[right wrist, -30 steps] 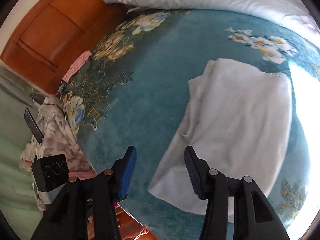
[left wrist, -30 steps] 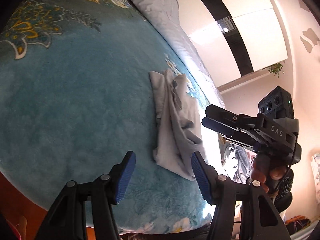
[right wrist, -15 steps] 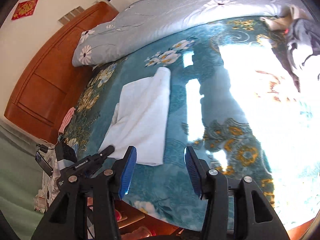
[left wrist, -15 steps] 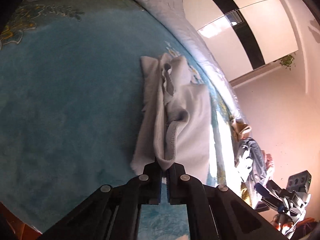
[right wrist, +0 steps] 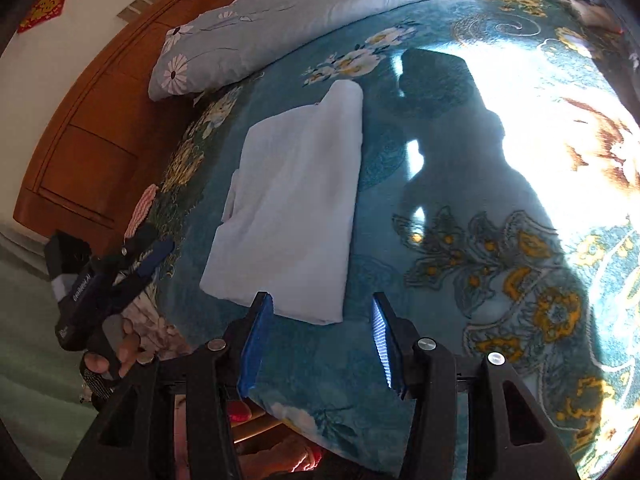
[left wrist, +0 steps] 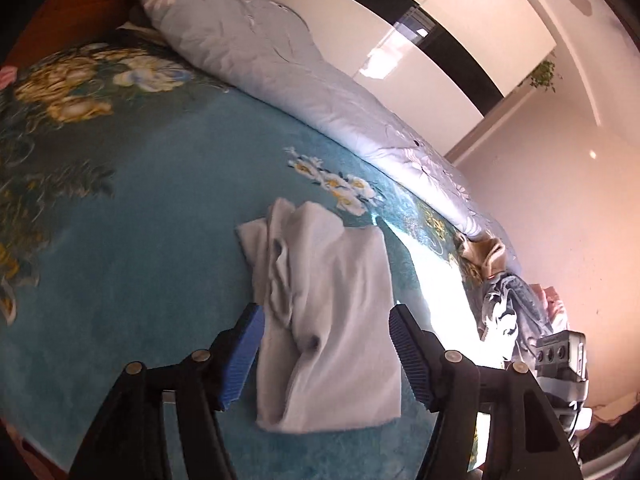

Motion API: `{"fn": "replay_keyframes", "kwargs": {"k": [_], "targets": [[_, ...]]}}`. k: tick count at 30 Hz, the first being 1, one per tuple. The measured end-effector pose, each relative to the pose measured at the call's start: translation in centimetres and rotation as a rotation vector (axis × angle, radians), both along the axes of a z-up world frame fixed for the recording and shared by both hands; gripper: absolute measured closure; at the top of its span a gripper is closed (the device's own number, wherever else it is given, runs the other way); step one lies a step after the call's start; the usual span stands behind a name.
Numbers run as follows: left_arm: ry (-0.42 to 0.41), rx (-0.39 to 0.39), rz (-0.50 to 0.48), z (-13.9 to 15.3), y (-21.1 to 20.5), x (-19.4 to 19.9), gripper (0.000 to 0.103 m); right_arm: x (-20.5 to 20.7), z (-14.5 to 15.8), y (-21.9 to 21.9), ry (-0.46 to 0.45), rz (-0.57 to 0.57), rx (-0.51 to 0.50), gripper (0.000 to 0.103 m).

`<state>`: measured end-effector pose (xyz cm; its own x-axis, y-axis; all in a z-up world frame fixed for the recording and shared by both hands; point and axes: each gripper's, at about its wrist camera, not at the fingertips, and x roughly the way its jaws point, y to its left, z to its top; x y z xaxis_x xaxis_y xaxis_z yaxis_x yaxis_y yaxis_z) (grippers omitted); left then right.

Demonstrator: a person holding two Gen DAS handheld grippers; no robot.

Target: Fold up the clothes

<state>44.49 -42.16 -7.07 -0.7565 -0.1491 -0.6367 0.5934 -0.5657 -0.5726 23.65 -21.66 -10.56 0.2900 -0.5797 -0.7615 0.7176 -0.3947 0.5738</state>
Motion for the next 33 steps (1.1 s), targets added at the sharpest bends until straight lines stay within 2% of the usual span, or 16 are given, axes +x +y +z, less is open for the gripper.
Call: {"fn": "replay_keyframes", "kwargs": {"k": [3,6,9,10,11,13,16,18,22,24,25,26,27,32,33], "targets": [[-0.06,0.017,-0.087,-0.8,-4.1,-3.1,0.034,0.5,-1.7,-3.0,-0.021,0.029,0.038,0.052],[-0.159,0.015,-0.154,-2.6,-6.7,-6.8,0.034,0.6,-3.2,-4.9,-0.027,0.024,0.08,0.052],[-0.188,0.001,-0.198,-4.3,-8.2,-8.2,0.037,0.5,-4.4,-5.1,-0.036,0.025,0.11,0.052],[-0.188,-0.005,-0.211,-4.7,-8.6,-8.5,0.046,0.4,-4.8,-5.0,-0.038,0.023,0.12,0.052],[-0.185,-0.004,-0.222,-5.0,-8.8,-8.7,0.072,0.3,-5.1,-4.9,-0.041,0.021,0.129,0.052],[-0.182,0.012,-0.236,-5.7,-9.0,-9.0,0.099,0.1,-5.5,-4.7,-0.063,0.011,0.12,0.052],[-0.119,0.029,-0.244,-5.8,-9.9,-8.1,0.099,0.1,-5.4,-4.6,-0.071,0.009,0.117,0.052],[-0.114,0.034,-0.214,-6.1,-11.1,-7.4,0.099,0.3,-5.4,-4.5,-0.064,0.011,0.113,0.052],[-0.112,0.088,-0.241,-7.6,-12.2,-6.5,0.092,0.9,-5.3,-4.1,-0.041,0.014,0.097,0.051],[-0.115,0.053,-0.224,-7.0,-12.2,-5.9,0.066,0.8,-5.1,-3.9,-0.041,0.014,0.093,0.051],[-0.123,0.027,-0.208,-6.6,-12.3,-5.6,0.042,0.9,-5.1,-3.8,-0.046,0.016,0.091,0.051],[-0.137,-0.006,-0.183,-6.4,-12.4,-5.5,0.03,0.9,-5.1,-3.8,-0.052,0.021,0.088,0.051],[-0.152,-0.023,-0.172,-6.4,-12.7,-5.6,0.029,1.0,-5.1,-4.0,-0.06,0.026,0.085,0.051],[-0.148,0.12,-0.258,-8.6,-13.9,-7.6,0.029,1.4,-5.2,-4.0,-0.088,0.033,0.061,0.05],[-0.152,0.115,-0.261,-8.7,-13.9,-7.9,0.029,1.5,-5.4,-4.0,-0.113,0.037,0.049,0.05]]}}
